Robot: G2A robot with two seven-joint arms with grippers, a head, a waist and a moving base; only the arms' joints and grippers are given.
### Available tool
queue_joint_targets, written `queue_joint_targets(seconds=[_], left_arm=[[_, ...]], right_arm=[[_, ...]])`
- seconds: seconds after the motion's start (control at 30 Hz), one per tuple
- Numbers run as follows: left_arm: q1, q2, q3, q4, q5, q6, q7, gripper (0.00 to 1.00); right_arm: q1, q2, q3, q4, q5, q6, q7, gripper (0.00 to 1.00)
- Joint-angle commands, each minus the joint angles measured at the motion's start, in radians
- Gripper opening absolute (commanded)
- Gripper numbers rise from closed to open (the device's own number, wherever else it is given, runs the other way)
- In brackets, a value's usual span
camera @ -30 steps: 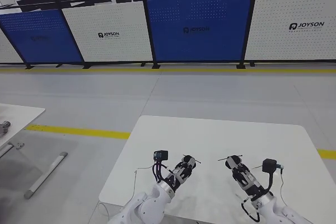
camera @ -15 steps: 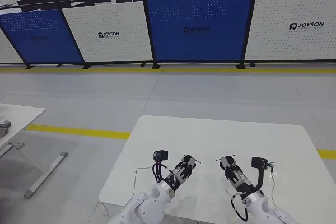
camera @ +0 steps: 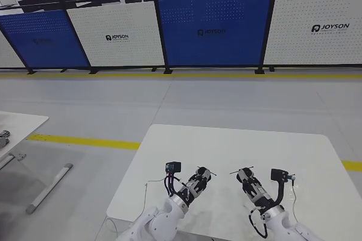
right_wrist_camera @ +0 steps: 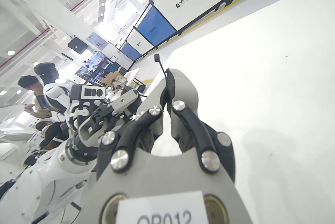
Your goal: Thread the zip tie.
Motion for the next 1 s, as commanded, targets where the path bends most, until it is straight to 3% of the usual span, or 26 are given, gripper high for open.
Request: queue_joint_targets(seconds=[0.0,0.13,0.3,0.4,0.43,0.97], left_arm=[[0.000,0.000,0.000,0.000,0.000,0.000,0.000,0.00],[0.000,0.000,0.000,0.000,0.000,0.000,0.000,0.00],[0.000,0.000,0.000,0.000,0.000,0.000,0.000,0.00],[0.000,0.000,0.000,0.000,0.000,0.000,0.000,0.00],[0.000,0.000,0.000,0.000,0.000,0.000,0.000,0.00],[0.000,0.000,0.000,0.000,0.000,0.000,0.000,0.00]], right_arm=[[-0.011,0.001,0.008,0.006,-0.020,-0.023,0.031,0.00],[-0.069,0.015,0.059,0.003,-0.035,-0.080,0.047,0.00],[-0.182,0.034,0.116,-0.069,-0.140,-0.085,-0.023,0.00],[-0.242,0.039,0.146,-0.083,-0.164,-0.157,-0.082,0.00],[-0.248,0.040,0.152,-0.080,-0.162,-0.177,-0.082,0.00],[-0.248,0.040,0.152,-0.080,-0.162,-0.177,-0.082,0.00]])
